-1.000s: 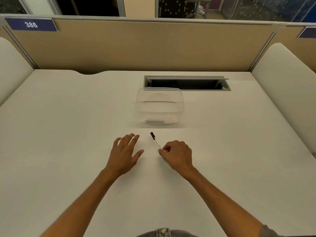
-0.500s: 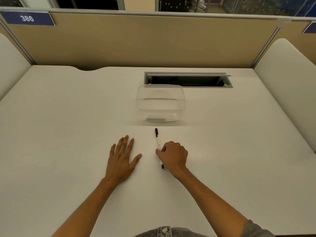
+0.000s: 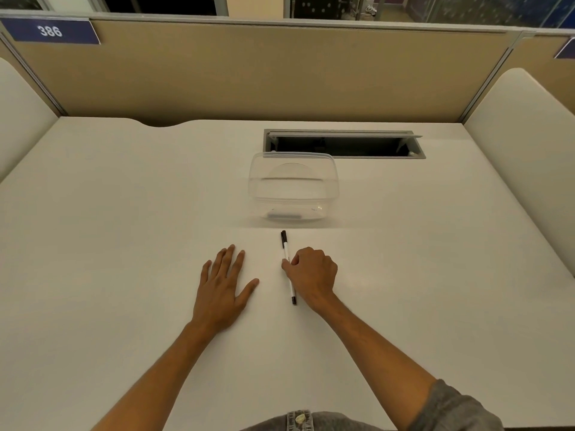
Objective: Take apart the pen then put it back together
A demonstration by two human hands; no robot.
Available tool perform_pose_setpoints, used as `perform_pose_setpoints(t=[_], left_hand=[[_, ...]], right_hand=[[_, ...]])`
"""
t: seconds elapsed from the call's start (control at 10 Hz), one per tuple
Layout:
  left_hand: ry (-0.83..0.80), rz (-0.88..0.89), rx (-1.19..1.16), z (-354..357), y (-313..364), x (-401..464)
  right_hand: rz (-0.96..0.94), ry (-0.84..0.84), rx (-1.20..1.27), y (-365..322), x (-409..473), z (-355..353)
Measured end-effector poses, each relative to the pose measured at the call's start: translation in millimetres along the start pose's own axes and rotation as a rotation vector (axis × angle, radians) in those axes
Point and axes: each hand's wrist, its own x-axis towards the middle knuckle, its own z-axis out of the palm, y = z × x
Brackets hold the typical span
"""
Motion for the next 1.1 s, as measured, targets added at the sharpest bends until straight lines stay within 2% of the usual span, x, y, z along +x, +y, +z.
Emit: perform_pose_setpoints(t=[0.7,1.0,1.1], left_hand=[[0.014,0.0,0.001,0.6,-0.4,-0.2],[-0.004,-0.013,0.02,-1.6,3.4,-0.7],[-0.006,-0.018,0.043,-6.8,3.8,0.8]], right_hand=[[-0.019,-0.006,0.016,2.7,4.5,1.4],[-0.042,0.128,0.104,2.8,-1.5,-6.4],[-0.114,0.164,0.156,7.4,-1.7,-18.7]])
